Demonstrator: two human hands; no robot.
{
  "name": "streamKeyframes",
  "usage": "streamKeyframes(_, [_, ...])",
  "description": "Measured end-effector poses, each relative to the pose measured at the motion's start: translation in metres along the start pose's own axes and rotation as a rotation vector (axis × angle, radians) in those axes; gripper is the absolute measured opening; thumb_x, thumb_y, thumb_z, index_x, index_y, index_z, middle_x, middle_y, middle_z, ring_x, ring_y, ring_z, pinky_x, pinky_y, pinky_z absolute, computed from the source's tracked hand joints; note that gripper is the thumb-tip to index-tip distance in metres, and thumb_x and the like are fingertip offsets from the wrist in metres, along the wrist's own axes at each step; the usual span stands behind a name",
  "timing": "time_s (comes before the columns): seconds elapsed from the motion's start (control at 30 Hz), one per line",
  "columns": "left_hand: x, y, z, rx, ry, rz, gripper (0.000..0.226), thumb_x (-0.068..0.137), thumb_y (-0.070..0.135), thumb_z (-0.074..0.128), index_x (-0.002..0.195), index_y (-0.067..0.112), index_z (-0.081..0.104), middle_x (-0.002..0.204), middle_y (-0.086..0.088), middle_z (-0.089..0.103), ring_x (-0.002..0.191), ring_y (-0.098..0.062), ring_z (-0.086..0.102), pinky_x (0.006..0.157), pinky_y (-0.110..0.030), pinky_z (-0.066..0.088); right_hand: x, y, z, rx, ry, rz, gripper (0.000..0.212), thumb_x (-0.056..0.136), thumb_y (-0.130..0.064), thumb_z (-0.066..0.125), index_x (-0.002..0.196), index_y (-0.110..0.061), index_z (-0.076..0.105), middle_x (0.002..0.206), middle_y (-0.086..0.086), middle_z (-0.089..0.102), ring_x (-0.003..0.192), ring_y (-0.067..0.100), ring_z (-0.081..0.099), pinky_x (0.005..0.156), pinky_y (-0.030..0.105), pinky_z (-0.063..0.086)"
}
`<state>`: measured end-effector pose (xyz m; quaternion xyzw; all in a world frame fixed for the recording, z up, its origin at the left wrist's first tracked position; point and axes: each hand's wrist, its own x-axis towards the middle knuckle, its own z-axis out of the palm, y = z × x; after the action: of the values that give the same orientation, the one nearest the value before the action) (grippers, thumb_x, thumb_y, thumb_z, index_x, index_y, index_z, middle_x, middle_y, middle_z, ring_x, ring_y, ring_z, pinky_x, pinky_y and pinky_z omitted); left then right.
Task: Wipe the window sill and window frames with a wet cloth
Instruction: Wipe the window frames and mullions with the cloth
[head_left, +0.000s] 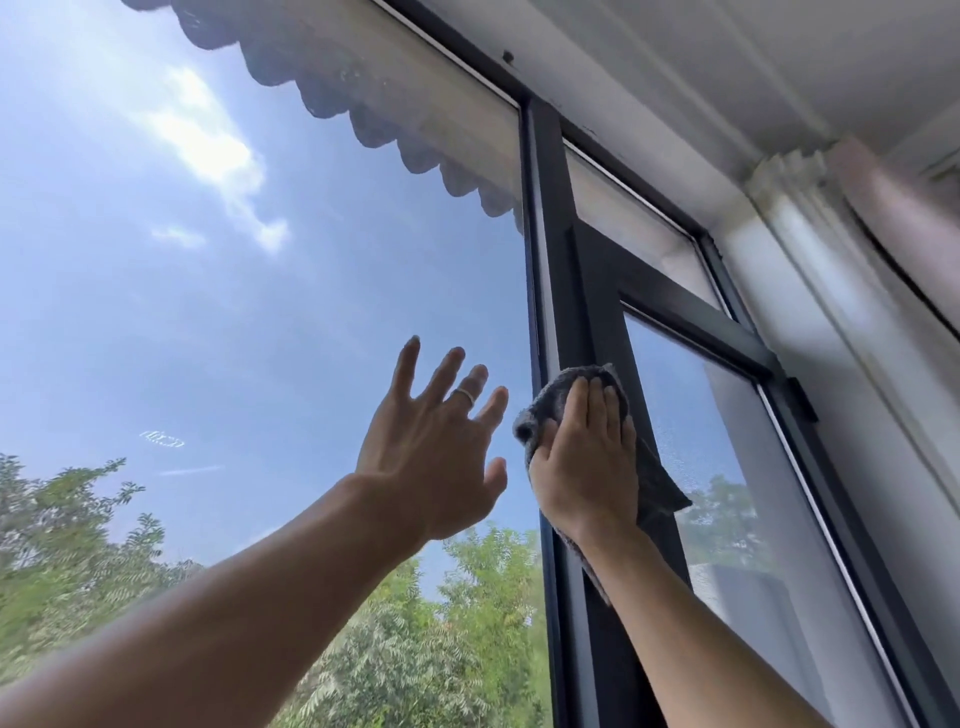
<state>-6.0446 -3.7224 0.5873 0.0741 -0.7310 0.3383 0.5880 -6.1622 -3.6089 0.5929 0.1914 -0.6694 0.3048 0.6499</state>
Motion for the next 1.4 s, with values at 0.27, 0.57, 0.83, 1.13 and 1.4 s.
streamKeyframes(0.27, [0.022,0.003,0.0,0.026,0.01,-0.007,0.07,0.097,0.058,0.02,0.156,0.026,0.002,0.164,-0.005,0.001,0.15,-0.026,-0.013,0.114,-0.06,-0.013,0.049,-0.006,0.001,0.003,0.014,-0.01,0.064,0.103,-0.032,0.032,0.156,-0.01,0.005,0.165,0.008,0.007,0.152,0.021,0.001,0.124,0.039,0.002])
streamKeyframes(0.57, [0.06,-0.004,0.0,0.055,0.022,-0.099,0.074,0.089,0.059,-0.002,0.156,0.028,0.005,0.164,0.0,0.005,0.151,-0.022,-0.009,0.117,-0.057,-0.01,0.087,-0.004,-0.007,0.061,-0.016,-0.09,0.068,0.098,-0.034,0.038,0.153,-0.007,0.01,0.163,0.01,0.009,0.151,0.023,0.002,0.123,0.04,0.002])
streamKeyframes(0.83, [0.092,-0.006,-0.002,0.083,0.032,-0.133,0.063,0.098,0.053,0.011,0.156,0.028,0.006,0.164,0.0,0.006,0.151,-0.022,-0.008,0.117,-0.057,-0.009,0.099,0.006,-0.002,0.048,-0.051,-0.159,0.071,0.099,-0.038,0.033,0.155,-0.005,0.003,0.164,0.012,0.003,0.152,0.024,-0.001,0.123,0.04,0.002])
streamKeyframes(1.13, [0.11,-0.01,-0.001,0.148,0.013,-0.172,0.066,0.099,0.049,0.016,0.156,0.02,0.002,0.165,0.0,0.006,0.151,-0.022,-0.008,0.115,-0.059,-0.014,0.126,0.007,-0.004,-0.02,-0.119,-0.227,0.073,0.101,-0.041,0.029,0.155,-0.003,-0.003,0.164,0.016,-0.002,0.152,0.027,-0.003,0.123,0.042,0.002])
streamKeyframes(1.4, [0.115,-0.014,-0.005,0.204,0.044,-0.154,0.066,0.099,0.05,0.018,0.156,0.02,0.007,0.164,0.0,0.011,0.151,-0.024,-0.005,0.111,-0.059,-0.024,0.194,-0.015,-0.006,0.057,-0.085,-0.118,0.075,0.1,-0.048,0.029,0.156,-0.005,0.006,0.164,0.013,0.004,0.151,0.027,0.003,0.123,0.043,0.005])
